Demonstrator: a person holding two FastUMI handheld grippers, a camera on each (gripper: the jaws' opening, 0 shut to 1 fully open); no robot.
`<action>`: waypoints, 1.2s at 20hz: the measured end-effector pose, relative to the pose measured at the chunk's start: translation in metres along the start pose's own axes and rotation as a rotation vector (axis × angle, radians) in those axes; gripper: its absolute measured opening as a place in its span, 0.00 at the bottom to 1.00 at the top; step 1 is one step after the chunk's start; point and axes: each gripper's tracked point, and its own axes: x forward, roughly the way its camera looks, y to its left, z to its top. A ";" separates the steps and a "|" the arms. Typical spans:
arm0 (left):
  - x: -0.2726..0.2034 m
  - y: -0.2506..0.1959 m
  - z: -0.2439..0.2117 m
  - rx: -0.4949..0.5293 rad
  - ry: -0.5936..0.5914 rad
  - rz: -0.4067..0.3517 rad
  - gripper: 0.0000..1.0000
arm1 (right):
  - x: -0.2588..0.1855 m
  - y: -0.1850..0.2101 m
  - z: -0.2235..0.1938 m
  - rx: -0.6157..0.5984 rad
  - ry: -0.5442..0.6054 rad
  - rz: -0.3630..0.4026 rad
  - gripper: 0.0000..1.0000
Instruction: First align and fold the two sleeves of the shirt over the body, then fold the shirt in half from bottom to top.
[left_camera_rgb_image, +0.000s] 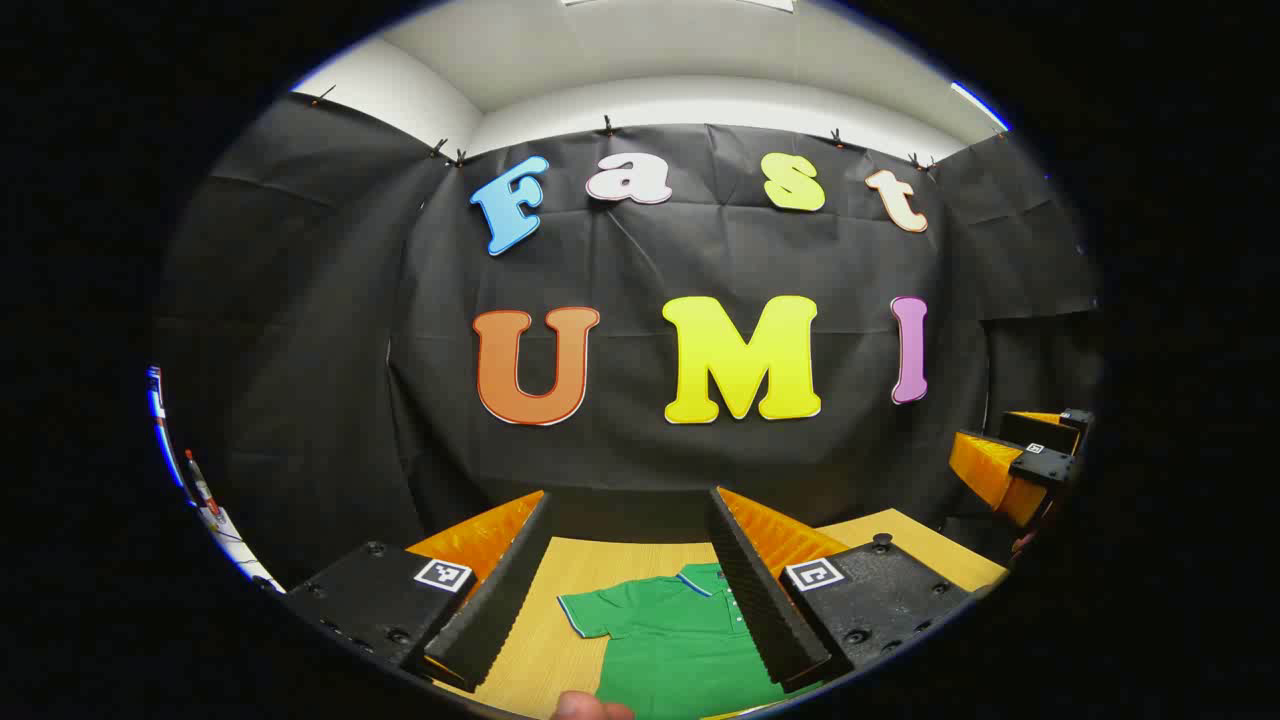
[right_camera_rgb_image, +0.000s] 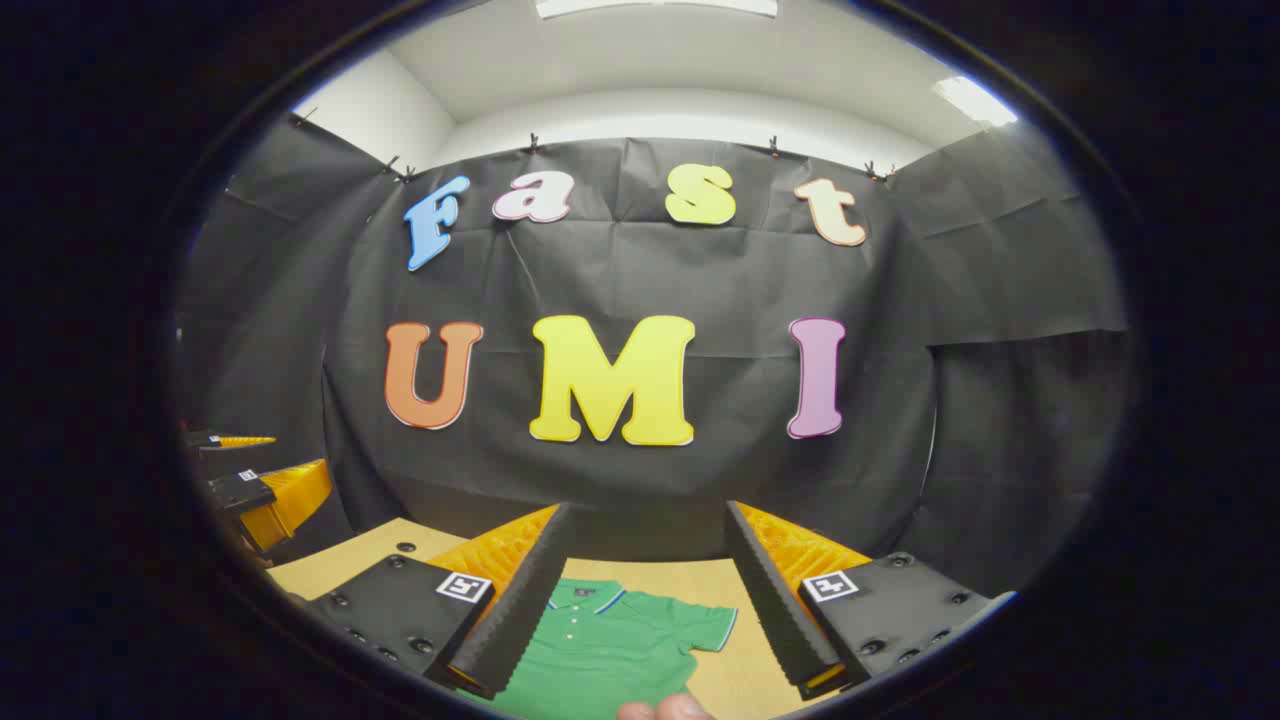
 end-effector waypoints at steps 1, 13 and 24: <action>0.000 -0.001 0.000 0.000 0.001 -0.001 0.98 | 0.000 -0.002 0.000 0.000 -0.001 -0.002 0.92; 0.009 -0.012 -0.003 -0.009 0.025 -0.016 1.00 | 0.006 -0.017 -0.003 -0.004 0.007 -0.031 0.92; 0.019 -0.017 -0.004 -0.007 0.035 -0.017 0.98 | 0.019 -0.019 -0.010 0.010 0.032 -0.026 0.92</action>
